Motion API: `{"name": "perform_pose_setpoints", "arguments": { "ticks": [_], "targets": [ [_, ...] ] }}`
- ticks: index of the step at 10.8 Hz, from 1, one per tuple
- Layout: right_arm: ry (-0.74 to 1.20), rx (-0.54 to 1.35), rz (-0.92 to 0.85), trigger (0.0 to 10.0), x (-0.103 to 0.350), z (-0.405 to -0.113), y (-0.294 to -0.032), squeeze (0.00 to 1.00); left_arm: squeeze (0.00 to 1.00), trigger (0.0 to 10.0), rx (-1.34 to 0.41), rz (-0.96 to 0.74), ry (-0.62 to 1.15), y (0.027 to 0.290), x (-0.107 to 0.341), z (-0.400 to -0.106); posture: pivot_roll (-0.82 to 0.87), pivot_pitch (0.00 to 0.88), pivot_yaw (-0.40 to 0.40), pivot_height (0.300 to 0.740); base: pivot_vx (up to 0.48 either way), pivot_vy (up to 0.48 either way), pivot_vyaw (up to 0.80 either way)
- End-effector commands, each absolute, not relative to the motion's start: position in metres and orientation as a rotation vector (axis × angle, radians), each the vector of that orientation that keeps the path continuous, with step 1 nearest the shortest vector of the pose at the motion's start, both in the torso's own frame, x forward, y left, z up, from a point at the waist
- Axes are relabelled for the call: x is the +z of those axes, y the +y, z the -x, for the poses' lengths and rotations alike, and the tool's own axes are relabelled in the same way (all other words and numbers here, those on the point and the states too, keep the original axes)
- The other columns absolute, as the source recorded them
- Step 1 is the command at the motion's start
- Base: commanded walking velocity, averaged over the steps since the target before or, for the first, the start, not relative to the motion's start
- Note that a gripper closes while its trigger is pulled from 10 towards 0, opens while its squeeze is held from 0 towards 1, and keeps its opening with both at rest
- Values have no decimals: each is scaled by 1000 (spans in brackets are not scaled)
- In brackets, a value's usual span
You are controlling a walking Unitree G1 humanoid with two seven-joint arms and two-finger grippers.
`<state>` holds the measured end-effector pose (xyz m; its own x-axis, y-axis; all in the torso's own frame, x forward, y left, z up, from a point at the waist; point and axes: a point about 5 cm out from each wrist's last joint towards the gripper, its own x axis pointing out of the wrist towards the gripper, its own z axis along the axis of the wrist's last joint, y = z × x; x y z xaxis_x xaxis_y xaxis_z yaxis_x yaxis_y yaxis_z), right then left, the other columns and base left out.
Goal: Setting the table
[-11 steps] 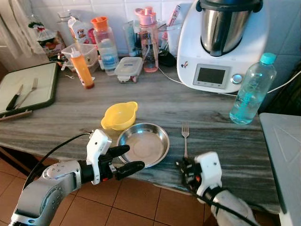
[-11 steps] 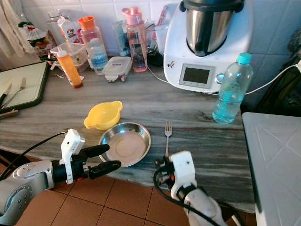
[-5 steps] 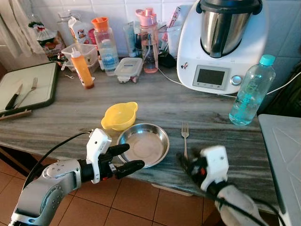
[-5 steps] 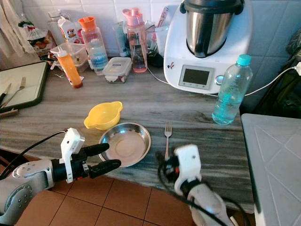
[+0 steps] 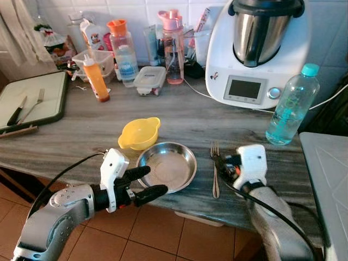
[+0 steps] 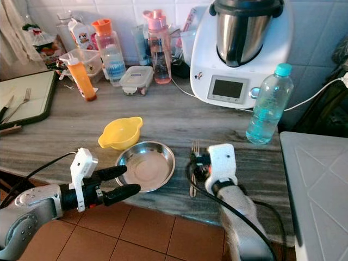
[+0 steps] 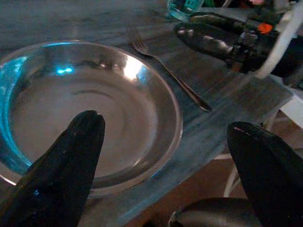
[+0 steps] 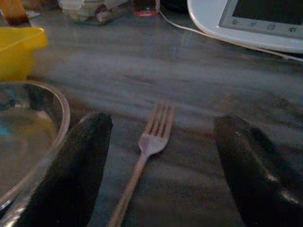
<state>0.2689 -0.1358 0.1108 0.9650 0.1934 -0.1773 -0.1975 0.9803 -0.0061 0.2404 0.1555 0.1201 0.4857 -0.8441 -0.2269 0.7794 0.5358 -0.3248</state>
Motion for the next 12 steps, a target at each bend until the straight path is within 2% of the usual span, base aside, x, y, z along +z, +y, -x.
{"name": "perform_pose_setpoints", "arguments": {
  "ticks": [1,2,8,9,10,11,12],
  "targets": [
    [205,186,2,10000,108,-272,-132,1000,0,10000,-985,189,367,156,125,-239,61,9,83,740,0,0,0],
    [225,171,-54,10000,107,-280,-128,1000,0,10000,-994,202,373,152,121,-232,62,8,72,740,0,0,0],
    [330,185,-111,10000,95,-297,-109,1000,0,10000,-986,203,380,151,119,-230,73,1,63,740,0,0,0],
    [358,185,-109,7255,91,-297,-105,1000,0,10000,-986,201,382,151,118,-229,73,1,63,740,0,0,0],
    [371,194,-113,235,89,-297,-102,933,0,10000,-987,200,383,151,118,-229,73,1,64,740,0,0,0],
    [385,203,-126,0,87,-297,-99,0,0,10000,-987,199,385,151,118,-230,74,0,65,740,0,0,0],
    [394,203,-127,0,87,-297,-99,0,0,10000,-987,196,387,151,117,-230,73,0,66,740,0,0,0]
  ]
}}
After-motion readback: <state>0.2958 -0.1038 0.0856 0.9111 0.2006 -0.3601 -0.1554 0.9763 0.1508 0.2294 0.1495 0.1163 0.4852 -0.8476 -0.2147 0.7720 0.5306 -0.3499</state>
